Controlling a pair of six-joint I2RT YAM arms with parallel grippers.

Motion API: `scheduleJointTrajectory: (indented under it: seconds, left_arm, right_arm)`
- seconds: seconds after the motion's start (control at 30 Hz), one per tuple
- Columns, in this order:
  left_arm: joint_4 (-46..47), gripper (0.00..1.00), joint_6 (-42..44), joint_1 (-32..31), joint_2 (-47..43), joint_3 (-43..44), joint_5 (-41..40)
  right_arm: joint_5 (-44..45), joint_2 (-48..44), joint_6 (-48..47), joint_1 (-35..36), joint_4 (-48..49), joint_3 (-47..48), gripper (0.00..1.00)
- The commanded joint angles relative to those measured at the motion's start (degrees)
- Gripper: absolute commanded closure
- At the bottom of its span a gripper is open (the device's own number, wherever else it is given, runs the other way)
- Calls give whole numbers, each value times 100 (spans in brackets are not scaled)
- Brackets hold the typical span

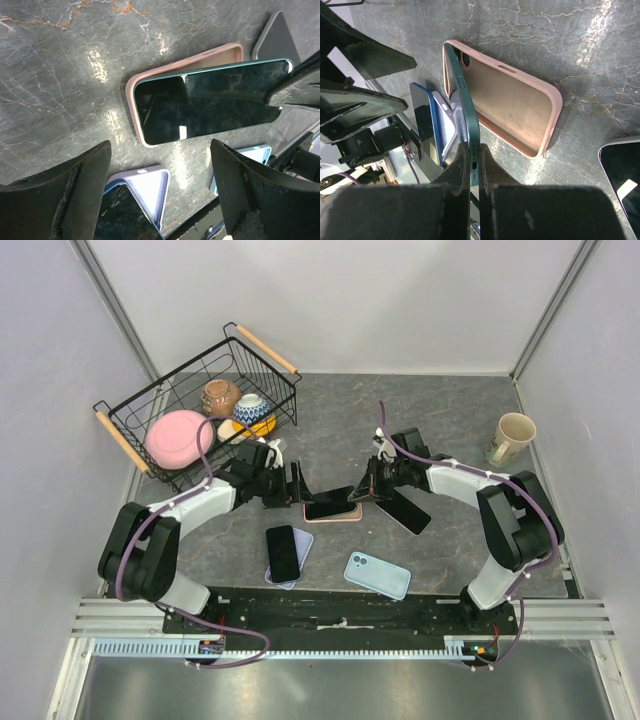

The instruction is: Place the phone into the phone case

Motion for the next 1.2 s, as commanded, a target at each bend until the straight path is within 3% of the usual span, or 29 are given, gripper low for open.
scheduleJointTrajectory:
  seconds: [0.0,0.3,0.63,0.87,1.17]
  left_arm:
    - [421,14,-173,-66,372,137,-44]
    - [1054,16,-524,-216,1259,339,78]
    - [1300,21,-577,-435,1665,629,26]
    - [1371,24,-568,-567,1700,726,158]
    - [1353,24,-700,-681,1569,665,149]
  right_arm:
    - [381,334,-443,84,-645,163,100]
    - [539,553,-830,-144,-1269,252,100]
    - [487,676,-1147,-505,-1647,287,100]
    - [434,773,-1051,-496,-1490,208,100]
    - [408,817,-383,-250,-602,-258,100]
